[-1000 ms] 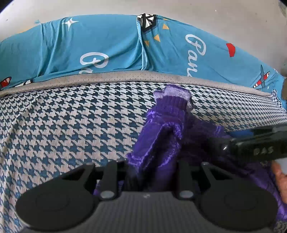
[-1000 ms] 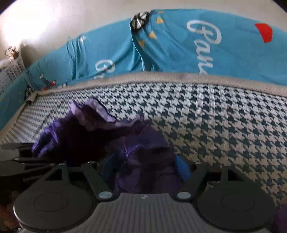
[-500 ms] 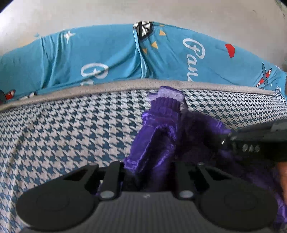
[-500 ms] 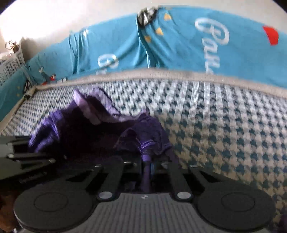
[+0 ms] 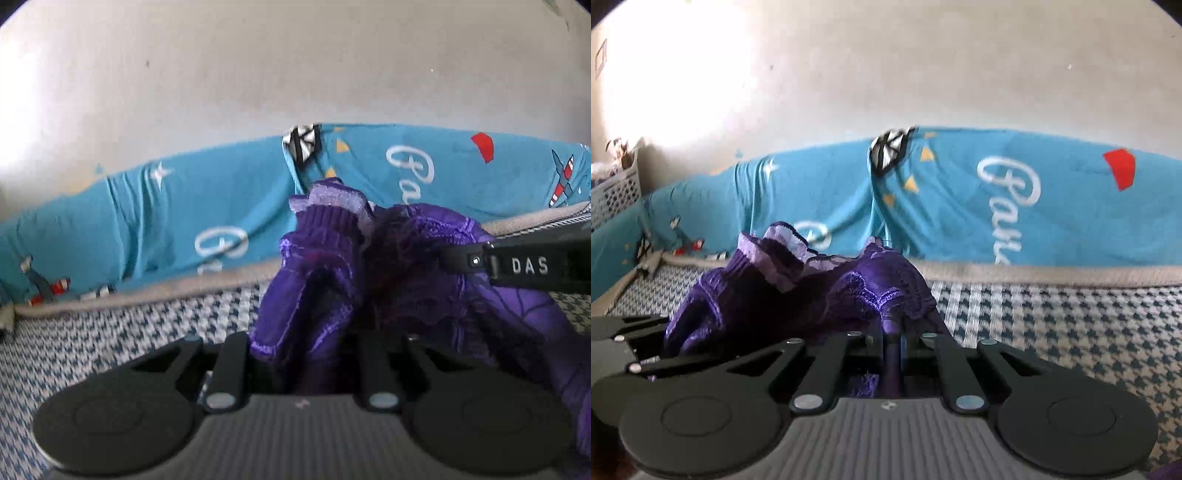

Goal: Fold clothes

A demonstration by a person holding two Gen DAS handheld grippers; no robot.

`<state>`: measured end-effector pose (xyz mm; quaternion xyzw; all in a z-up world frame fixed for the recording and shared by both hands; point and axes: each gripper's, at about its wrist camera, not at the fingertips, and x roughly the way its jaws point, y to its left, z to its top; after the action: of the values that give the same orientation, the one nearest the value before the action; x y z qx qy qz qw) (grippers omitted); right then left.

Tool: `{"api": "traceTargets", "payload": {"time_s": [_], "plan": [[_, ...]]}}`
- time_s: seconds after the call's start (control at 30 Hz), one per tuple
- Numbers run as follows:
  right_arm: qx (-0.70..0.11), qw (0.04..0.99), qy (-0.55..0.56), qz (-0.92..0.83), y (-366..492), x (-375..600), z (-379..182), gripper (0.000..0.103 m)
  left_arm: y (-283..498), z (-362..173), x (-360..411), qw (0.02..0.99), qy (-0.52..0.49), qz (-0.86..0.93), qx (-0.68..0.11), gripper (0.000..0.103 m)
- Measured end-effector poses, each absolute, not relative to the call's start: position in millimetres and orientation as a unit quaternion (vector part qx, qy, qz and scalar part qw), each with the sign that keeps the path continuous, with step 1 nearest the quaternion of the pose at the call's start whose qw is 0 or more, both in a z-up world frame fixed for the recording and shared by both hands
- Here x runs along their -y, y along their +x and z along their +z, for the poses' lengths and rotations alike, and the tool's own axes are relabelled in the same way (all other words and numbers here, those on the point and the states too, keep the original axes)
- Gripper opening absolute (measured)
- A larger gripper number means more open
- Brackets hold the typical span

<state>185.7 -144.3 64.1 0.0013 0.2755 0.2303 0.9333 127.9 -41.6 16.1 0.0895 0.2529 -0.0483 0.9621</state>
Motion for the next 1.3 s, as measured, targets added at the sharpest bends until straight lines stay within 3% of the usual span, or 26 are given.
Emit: {"api": "traceTargets", "payload": {"time_s": [0.93, 1.2, 1.27, 1.3], "plan": [[-0.187, 0.969, 0.043, 0.153, 243.1, 131.5, 82.4, 0.009, 210.0, 23.1, 73.6, 0.977, 0.105, -0.027, -0.185, 0.019], [-0.202, 0.971, 0.024, 0.125, 266.6, 129.4, 60.1, 0.009, 250.8, -7.7, 72.7, 0.968, 0.099, -0.038, -0.227, 0.033], [-0.213, 0.969, 0.015, 0.122, 272.8, 126.8, 49.9, 0.009, 260.6, -20.1, 70.6, 0.963, 0.100, -0.024, -0.248, 0.055], [-0.220, 0.968, 0.009, 0.119, 276.3, 125.2, 44.1, 0.009, 264.1, -25.4, 68.5, 0.963, 0.096, -0.014, -0.253, 0.057]]}}
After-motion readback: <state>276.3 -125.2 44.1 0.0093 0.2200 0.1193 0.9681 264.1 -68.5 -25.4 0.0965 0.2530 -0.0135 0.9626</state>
